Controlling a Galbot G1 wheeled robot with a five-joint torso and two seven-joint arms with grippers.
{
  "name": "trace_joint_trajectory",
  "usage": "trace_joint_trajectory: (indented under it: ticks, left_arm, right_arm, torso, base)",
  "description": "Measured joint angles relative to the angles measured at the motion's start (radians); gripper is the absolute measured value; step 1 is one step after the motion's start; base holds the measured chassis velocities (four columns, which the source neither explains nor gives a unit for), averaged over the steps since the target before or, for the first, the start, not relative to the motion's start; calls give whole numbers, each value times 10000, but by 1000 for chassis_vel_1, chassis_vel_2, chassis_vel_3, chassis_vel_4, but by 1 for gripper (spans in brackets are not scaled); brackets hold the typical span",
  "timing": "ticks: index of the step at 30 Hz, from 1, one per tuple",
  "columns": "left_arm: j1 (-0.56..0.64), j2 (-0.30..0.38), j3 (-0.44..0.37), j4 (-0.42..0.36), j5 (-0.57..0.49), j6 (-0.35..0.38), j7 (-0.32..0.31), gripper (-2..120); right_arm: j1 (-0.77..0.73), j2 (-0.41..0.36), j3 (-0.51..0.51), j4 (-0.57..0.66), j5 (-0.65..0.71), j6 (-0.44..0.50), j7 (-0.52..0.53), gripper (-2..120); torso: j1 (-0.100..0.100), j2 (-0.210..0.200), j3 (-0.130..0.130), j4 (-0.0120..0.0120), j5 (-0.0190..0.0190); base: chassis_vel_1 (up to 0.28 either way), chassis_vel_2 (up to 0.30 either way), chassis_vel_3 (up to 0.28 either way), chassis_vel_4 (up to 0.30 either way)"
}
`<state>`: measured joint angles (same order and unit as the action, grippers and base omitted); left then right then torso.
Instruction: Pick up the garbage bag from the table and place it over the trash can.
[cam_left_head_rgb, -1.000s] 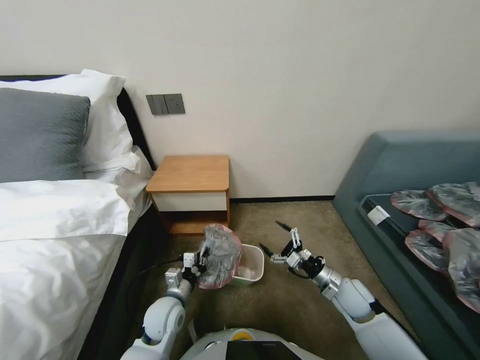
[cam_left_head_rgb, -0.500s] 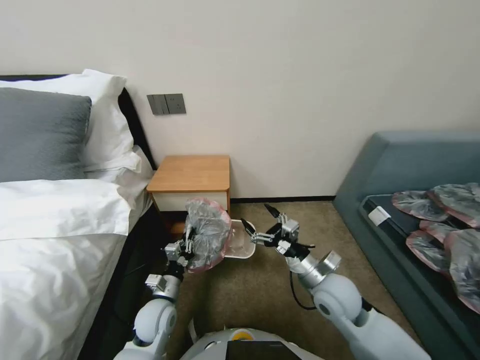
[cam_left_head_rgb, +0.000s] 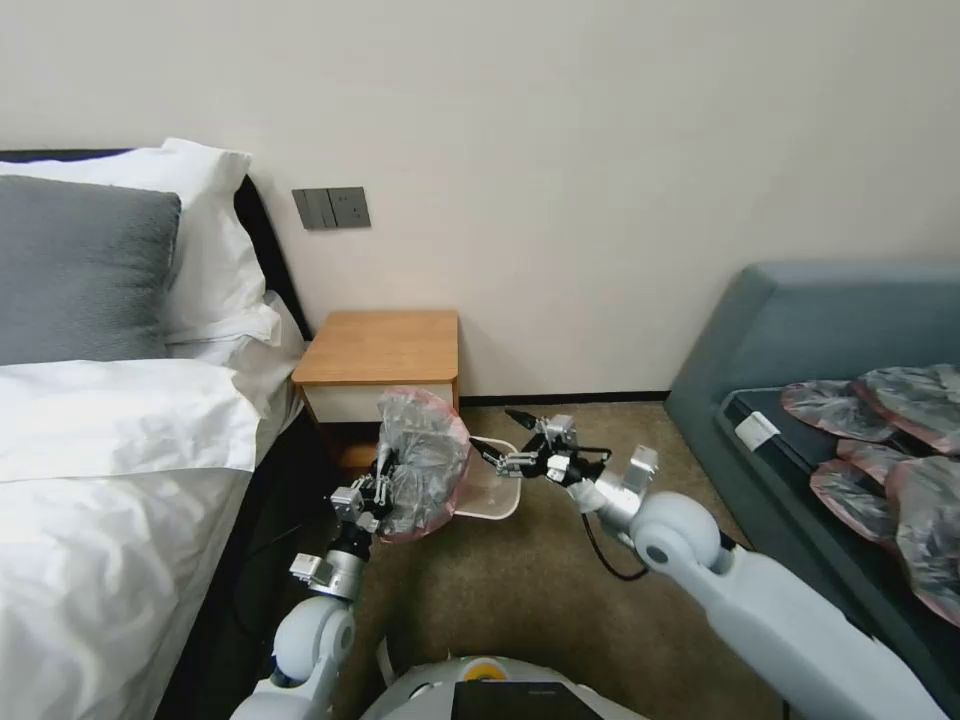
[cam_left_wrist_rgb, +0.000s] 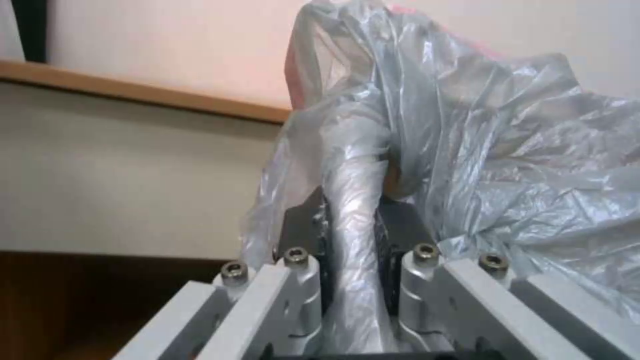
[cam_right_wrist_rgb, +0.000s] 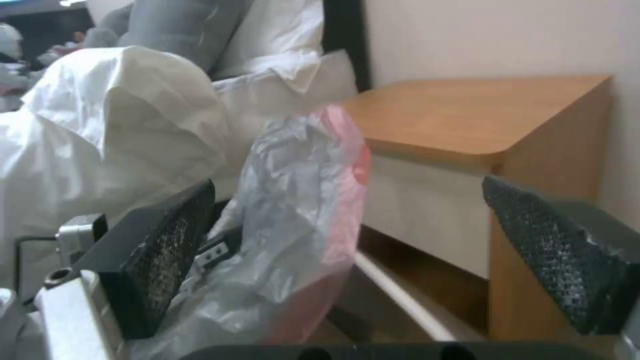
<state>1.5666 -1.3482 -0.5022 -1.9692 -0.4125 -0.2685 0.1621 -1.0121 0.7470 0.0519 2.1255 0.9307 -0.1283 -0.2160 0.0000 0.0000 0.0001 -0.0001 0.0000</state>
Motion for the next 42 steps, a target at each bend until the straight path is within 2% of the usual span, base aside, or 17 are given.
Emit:
trace_joint_trajectory:
  ticks: [3,5,7,10,14,24,27,28,30,31,34,35,37,39,42]
  left_arm:
    - [-42,42,-164,11,-118,-70,185,9]
    - [-45,61,-200,11,-130,-85,212,9]
    - [-30,125,-278,-1,-188,-101,273,9]
    - [-14,153,-302,-15,-222,-101,315,9]
    - [-7,165,-315,7,-262,-109,358,9]
    - [-74,175,-378,32,-379,-120,371,9]
    - [-77,192,-432,31,-420,-125,372,9]
    - [-77,192,-432,31,-420,-125,372,9]
    - [-67,193,-436,23,-422,-131,372,9]
    - [-67,193,-436,23,-422,-131,372,9]
    - [-58,181,-430,-3,-421,-136,372,9]
    - [-58,181,-430,-3,-421,-136,372,9]
    - [-55,169,-421,-23,-418,-137,370,9]
    - [-55,166,-419,-29,-417,-138,367,9]
    - [-52,154,-413,-44,-417,-138,346,9]
  right_arm:
    - [1051,162,-941,-484,633,-124,-33,100]
    - [1341,243,-1202,-602,793,-138,39,100]
    - [2261,588,-1950,-947,1280,-270,427,100]
    - [2854,899,-2367,-1239,1514,-370,779,100]
    - [3470,1208,-2851,-1630,1712,-597,1244,100]
    - [3765,1260,-3230,-1889,1816,-777,1028,100]
    - [3764,1186,-3232,-1893,1775,-854,890,89]
    - [3764,1186,-3232,-1893,1775,-854,890,89]
    - [3749,1085,-3223,-1880,1740,-865,848,80]
    - [3749,1085,-3223,-1880,1740,-865,848,80]
    - [3707,917,-3210,-1766,1687,-891,834,65]
    - [3707,917,-3210,-1766,1687,-891,834,65]
    - [3671,836,-3203,-1704,1632,-893,808,52]
    - [3659,818,-3201,-1685,1620,-893,805,51]
    - [3632,794,-3205,-1664,1566,-894,795,36]
  torso:
    - [0,0,0,0,0]
    - [1,0,0,0,-1]
    - [0,0,0,3,-2]
    - [0,0,0,5,-1]
    - [0,0,0,2,-2]
    - [1,0,0,0,0]
    - [1,0,0,0,-1]
    - [1,0,0,0,-1]
    - [1,0,0,1,0]
    - [1,0,0,1,0]
    - [0,0,-1,0,-1]
    - [0,0,-1,0,-1]
    - [1,0,0,0,0]
    - [0,0,-1,0,-1]
    - [0,0,-1,1,0]
  base:
    - [0,0,0,0]
    - [0,0,0,0]
    - [0,0,0,0]
    - [0,0,0,0]
    - [0,0,0,0]
    - [0,0,0,0]
    - [0,0,0,0]
    - [0,0,0,0]
    - [0,0,0,0]
    - [0,0,0,0]
    - [0,0,0,0]
    - [0,0,0,0]
    - [0,0,0,0]
    - [0,0,0,0]
    - [0,0,0,0]
